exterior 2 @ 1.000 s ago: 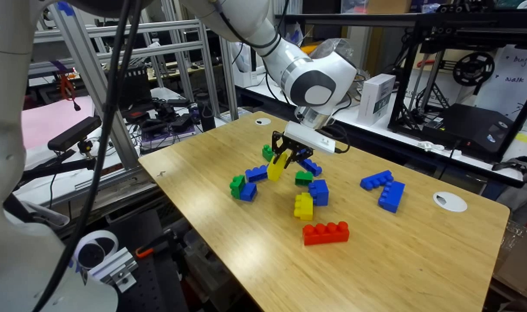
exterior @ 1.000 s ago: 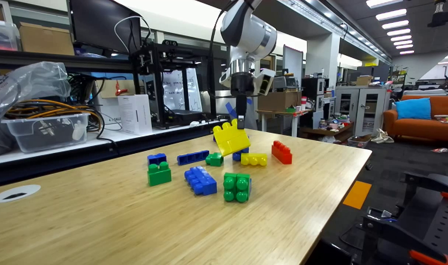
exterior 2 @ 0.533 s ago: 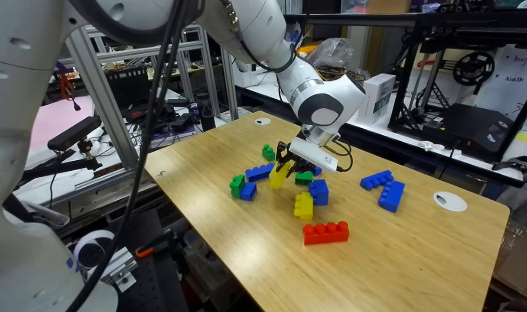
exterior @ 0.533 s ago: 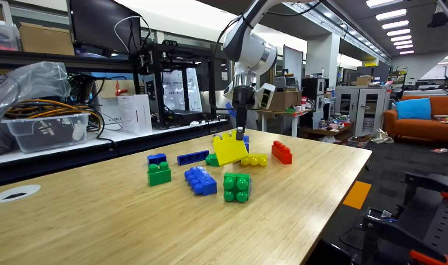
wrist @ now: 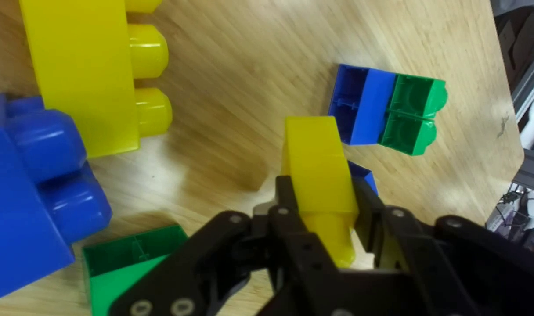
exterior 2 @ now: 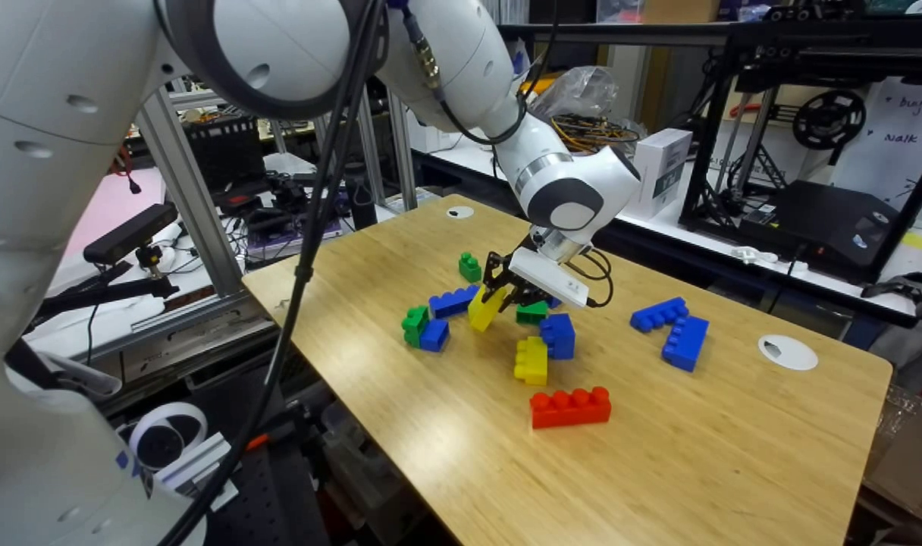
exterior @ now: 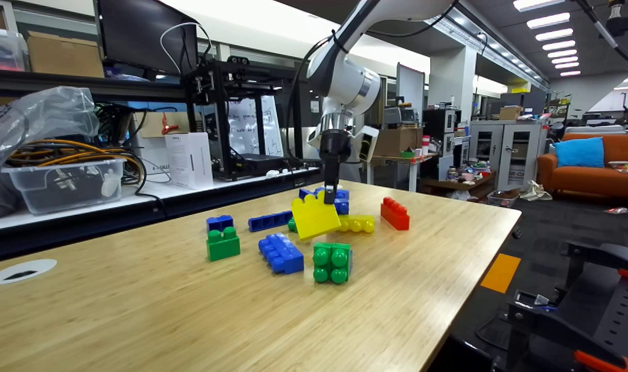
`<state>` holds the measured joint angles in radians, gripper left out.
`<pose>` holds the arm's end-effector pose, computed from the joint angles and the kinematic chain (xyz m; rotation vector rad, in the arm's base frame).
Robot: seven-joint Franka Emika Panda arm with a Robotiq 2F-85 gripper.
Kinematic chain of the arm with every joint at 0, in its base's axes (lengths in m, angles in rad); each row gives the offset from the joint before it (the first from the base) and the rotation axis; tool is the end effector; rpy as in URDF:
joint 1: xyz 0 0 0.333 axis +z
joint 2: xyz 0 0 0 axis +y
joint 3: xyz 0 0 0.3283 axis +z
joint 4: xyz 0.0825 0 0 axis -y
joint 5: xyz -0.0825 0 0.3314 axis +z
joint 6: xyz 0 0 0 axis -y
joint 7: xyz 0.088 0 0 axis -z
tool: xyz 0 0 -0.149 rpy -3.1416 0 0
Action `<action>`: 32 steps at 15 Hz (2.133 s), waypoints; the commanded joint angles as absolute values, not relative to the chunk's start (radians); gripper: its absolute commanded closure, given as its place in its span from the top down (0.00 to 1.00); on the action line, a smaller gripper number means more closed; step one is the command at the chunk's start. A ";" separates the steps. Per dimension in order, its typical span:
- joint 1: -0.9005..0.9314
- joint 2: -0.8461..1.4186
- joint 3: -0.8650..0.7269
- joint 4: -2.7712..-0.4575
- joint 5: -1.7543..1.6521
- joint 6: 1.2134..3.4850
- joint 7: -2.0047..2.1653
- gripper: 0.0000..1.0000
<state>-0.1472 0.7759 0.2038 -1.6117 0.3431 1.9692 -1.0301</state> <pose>0.6019 0.0580 0.1696 -2.3278 -1.0633 0.2041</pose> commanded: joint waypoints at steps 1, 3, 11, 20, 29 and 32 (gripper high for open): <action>-0.156 0.817 0.215 -1.548 0.362 1.885 -1.032 0.10; -0.162 0.848 0.222 -1.508 0.369 1.820 -1.041 0.10; -0.153 0.943 0.213 -1.392 0.411 1.729 -1.017 0.10; -0.115 0.940 0.192 -1.391 0.357 1.881 -0.936 0.10; -0.128 1.014 0.186 -1.320 0.357 1.857 -0.915 0.10; -0.118 1.024 0.176 -1.312 0.346 1.885 -0.906 0.10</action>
<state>-0.1384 0.9898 0.1953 -1.3463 0.3778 1.8464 -0.9482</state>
